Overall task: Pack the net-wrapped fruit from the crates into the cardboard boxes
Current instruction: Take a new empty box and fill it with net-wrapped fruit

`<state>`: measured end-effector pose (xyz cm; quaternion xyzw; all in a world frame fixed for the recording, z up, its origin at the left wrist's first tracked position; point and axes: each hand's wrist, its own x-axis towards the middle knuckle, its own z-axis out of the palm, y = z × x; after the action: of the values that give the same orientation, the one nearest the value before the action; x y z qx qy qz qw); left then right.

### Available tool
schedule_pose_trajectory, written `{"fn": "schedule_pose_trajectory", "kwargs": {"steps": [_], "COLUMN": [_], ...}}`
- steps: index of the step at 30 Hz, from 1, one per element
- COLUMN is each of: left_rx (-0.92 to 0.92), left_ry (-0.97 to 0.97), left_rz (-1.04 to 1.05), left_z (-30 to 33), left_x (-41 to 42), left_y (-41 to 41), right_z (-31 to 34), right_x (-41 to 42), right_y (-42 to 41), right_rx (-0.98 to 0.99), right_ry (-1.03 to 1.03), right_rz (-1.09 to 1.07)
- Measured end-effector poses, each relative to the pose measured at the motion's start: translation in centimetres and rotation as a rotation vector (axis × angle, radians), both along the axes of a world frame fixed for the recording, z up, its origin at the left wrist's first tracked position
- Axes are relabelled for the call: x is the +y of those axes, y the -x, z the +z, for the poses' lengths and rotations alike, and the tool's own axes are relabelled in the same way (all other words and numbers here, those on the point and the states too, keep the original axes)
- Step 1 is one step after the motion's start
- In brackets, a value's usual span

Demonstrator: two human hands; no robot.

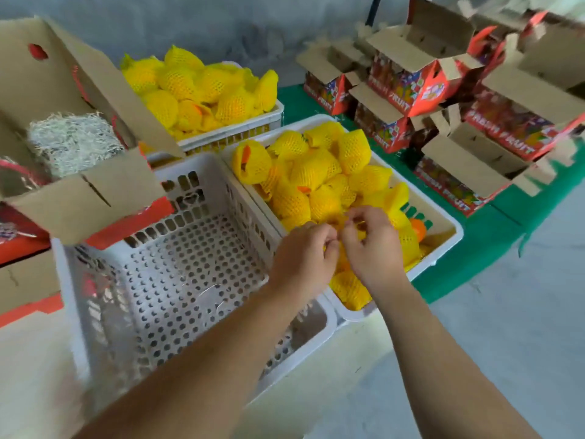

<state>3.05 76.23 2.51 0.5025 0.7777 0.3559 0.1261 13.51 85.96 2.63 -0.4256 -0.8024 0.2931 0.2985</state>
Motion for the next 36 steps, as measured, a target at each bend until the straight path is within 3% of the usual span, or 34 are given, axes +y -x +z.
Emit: {"fn": "schedule_pose_trajectory", "kwargs": {"steps": [2, 4, 6, 9, 14, 17, 19, 23, 25, 27, 29, 31, 36], "left_rx": [0.056, 0.202, 0.26, 0.263, 0.326, 0.317, 0.319, 0.279, 0.209, -0.003, -0.406, -0.755, -1.097], "left_ry": [0.062, 0.156, 0.13, 0.076, 0.157, 0.176, 0.191, 0.161, 0.139, 0.128, 0.03, -0.129, -0.281], "left_rz": [-0.055, -0.081, -0.024, 0.028, 0.04, 0.05, 0.048, 0.025, 0.008, -0.058, -0.103, -0.006, 0.246], "left_z": [-0.6, -1.6, -2.6, -3.3, -3.5, -3.4, -3.4, -3.0, -2.5, -2.0, -0.9, 0.3, 1.8], "left_x": [2.5, 3.7, 3.7, 3.9, 4.5, 4.5, 4.5, 4.5, 4.1, 3.2, 2.0, 0.5, -6.6], "left_y": [0.3, 0.5, 0.5, 0.5, 0.5, 0.3, 0.5, 0.3, 0.2, -0.2, -1.3, -2.0, -1.0], "right_z": [0.1, -0.2, -1.3, -3.2, -4.1, -3.5, -3.0, -1.2, -0.4, 0.2, 0.8, 1.2, 2.5], "right_x": [4.6, 7.7, 8.7, 8.5, 9.6, 9.1, 9.1, 8.2, 6.4, 3.4, 0.3, -2.0, -6.4], "right_y": [-1.0, -2.4, -3.9, -5.0, -4.1, -4.4, -5.2, -7.0, -6.9, -5.9, -4.4, -3.0, 0.6], "right_rx": [-0.348, -0.681, -0.882, -0.922, -1.011, -0.91, -0.742, -0.073, 0.168, 0.289, 0.323, 0.342, 0.47], "right_ry": [-0.102, -0.025, 0.049, 0.002, -0.004, -0.044, -0.026, 0.272, 0.391, 0.502, 0.512, 0.473, 0.578], "right_rz": [-0.091, -0.155, -0.125, -0.065, -0.017, -0.014, -0.004, 0.052, 0.067, 0.122, 0.191, 0.225, 0.374]}}
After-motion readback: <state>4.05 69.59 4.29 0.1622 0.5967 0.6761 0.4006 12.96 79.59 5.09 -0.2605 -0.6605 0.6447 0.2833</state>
